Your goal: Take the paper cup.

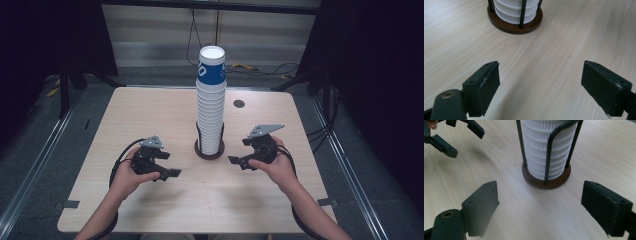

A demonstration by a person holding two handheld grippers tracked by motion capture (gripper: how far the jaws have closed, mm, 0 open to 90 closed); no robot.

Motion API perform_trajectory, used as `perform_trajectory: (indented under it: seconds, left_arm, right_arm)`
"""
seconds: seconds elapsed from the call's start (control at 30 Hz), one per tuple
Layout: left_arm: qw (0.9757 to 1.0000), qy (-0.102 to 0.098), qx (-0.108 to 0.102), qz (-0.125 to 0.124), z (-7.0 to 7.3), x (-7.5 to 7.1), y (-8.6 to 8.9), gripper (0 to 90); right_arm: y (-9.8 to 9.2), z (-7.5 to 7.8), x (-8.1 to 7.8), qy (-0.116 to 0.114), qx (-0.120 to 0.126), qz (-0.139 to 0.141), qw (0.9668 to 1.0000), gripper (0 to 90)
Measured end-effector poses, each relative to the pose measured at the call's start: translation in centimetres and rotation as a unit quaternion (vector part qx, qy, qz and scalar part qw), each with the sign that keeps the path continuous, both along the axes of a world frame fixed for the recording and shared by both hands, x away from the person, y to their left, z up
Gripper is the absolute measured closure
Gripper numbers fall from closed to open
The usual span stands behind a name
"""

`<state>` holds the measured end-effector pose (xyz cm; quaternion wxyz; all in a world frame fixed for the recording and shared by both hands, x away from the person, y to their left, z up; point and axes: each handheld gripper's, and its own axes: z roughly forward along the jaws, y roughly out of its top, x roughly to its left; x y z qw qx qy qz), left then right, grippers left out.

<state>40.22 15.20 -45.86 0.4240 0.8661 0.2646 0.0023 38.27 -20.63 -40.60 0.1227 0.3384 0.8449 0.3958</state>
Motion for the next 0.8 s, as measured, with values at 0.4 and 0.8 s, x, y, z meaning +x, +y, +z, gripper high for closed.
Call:
perform_trajectory:
  seconds: [0.4,0.8]
  left_arm:
    - [1.0000,0.001,-0.005,0.000,1.6,0.8,0.1,15.2]
    - [1.0000,-0.005,0.003,-0.002,3.4,1.6,-0.6,15.3]
  right_arm:
    - [1.2,3.3,1.7,-0.009,0.009,0.011,0.9999,13.4]
    - [1.0,5.7,2.7,-0.015,0.007,0.017,0.9997,13.3]
